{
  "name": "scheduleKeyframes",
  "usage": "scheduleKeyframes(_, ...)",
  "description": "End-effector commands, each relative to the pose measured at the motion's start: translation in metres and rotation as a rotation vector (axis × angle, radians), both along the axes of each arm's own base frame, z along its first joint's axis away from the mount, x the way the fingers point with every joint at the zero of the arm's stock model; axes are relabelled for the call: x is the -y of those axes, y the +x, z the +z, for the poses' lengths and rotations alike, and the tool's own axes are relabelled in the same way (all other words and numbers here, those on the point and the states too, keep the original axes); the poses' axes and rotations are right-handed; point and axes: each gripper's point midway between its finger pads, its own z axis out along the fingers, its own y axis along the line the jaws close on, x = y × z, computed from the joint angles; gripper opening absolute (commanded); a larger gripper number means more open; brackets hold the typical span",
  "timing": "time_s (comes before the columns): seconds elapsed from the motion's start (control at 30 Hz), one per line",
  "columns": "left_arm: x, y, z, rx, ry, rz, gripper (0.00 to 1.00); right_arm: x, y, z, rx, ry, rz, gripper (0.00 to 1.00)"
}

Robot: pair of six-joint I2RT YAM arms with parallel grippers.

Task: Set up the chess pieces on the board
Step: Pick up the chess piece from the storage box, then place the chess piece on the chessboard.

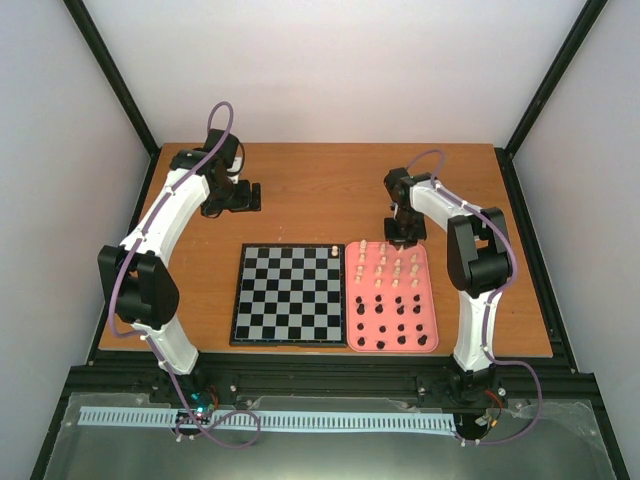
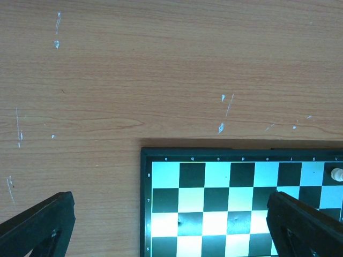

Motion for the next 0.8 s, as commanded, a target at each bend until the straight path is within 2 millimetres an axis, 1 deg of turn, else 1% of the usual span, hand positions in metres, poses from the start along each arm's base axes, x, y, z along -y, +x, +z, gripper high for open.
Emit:
scheduleKeyframes(0.0,0.003,0.002,0.013,0.031,-0.006,-0.011,1.0,0.01,0.013,0.027,0.053,-0.043,-0.01,0.03)
scheduleKeyframes(0.13,0.004,0.002,0.015,0.035,-0.007,-0.011,1.0,0.003,0.027,0.067,0.115,-0.026,0.0,0.03)
scheduleKeyframes(0.2,0.003,0.002,0.015,0.035,-0.006,-0.01,1.0,-0.005,0.034,0.087,0.143,-0.011,0.02,0.03)
scheduleKeyframes(0.27,0.003,0.003,0.015,0.036,-0.005,-0.01,1.0,-0.021,0.04,0.103,0.17,0.006,0.053,0.03)
scheduleKeyframes(0.33,0.003,0.003,0.014,0.034,-0.003,-0.008,1.0,-0.044,0.043,0.113,0.187,0.037,0.096,0.03)
scheduleKeyframes(0.43,-0.003,0.003,0.012,0.023,0.014,0.029,1.0,-0.092,0.041,0.114,0.19,0.081,0.181,0.03)
scheduleKeyframes(0.5,-0.011,0.002,0.013,0.013,0.009,0.081,1.0,-0.122,0.04,0.113,0.198,0.093,0.234,0.03)
scheduleKeyframes(0.53,-0.016,0.001,0.013,0.01,0.004,0.105,1.0,-0.136,0.043,0.119,0.219,0.108,0.253,0.03)
scheduleKeyframes(0.57,-0.023,0.0,0.013,0.01,0.007,0.13,1.0,-0.148,0.041,0.117,0.218,0.112,0.272,0.03)
scheduleKeyframes(0.67,-0.048,-0.004,0.01,0.001,0.031,0.203,1.0,-0.176,0.033,0.108,0.204,0.133,0.315,0.03)
scheduleKeyframes(0.77,-0.067,-0.011,0.007,-0.008,0.029,0.258,1.0,-0.191,0.023,0.095,0.173,0.142,0.348,0.03)
